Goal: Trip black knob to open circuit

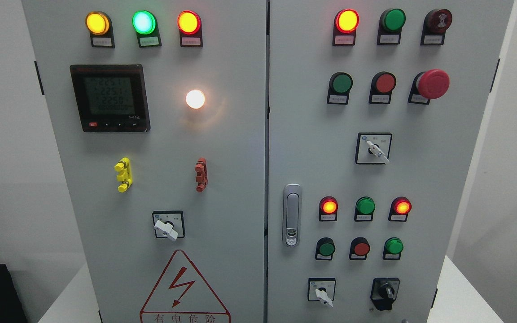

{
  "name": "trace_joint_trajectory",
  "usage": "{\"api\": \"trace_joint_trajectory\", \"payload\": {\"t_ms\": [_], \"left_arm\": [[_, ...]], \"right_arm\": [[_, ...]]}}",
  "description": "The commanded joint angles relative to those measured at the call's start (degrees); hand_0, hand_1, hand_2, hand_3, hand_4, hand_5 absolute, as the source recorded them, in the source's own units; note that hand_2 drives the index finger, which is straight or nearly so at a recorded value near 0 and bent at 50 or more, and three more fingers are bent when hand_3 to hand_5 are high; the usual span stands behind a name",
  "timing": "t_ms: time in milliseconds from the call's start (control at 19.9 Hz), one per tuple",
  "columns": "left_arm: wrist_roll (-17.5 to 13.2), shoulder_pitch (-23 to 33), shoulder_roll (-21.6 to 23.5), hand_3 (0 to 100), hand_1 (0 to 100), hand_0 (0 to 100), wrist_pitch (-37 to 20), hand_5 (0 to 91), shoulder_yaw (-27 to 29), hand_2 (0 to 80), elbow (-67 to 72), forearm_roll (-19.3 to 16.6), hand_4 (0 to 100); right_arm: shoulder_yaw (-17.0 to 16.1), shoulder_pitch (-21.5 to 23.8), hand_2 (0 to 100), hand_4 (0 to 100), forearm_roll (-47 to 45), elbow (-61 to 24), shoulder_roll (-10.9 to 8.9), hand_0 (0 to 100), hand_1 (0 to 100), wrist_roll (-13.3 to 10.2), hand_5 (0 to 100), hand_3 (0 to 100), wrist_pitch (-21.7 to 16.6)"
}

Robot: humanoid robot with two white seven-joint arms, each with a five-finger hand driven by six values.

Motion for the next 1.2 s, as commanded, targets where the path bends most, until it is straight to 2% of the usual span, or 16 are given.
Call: {"api": "trace_joint_trajectory", "payload": {"t_ms": [0,150,852,1153], "left_arm": [[0.0,-0.1,-0.1,0,39,12,-0.1,0.0,0.1,0.0,0.0,0.1,0],[0.0,-0.1,0.0,0,39,12,0.0,0.0,0.1,0.0,0.0,0.1,0],[0.0,-0.2,-0.1,0,39,12,-0.1,0.0,0.1,0.0,0.0,0.1,0],[0.0,-0.1,-0.1,0,39,12,-0.1,0.0,0.1,0.0,0.0,0.1,0]], "right_arm": [[0.0,-1.1,1,100,-0.1,-1.5,0.12,0,3,0.4,100,100,-0.1],[-0.2,-2.2,1,100,-0.1,-1.4,0.12,0,3,0.5,100,100,1.1],[0.3,-3.0,3,100,-0.1,-1.8,0.12,0,3,0.5,100,100,1.1],[2.1,-3.0,4,100,-0.1,-2.4,0.21,0,4,0.5,100,100,1.2]]}}
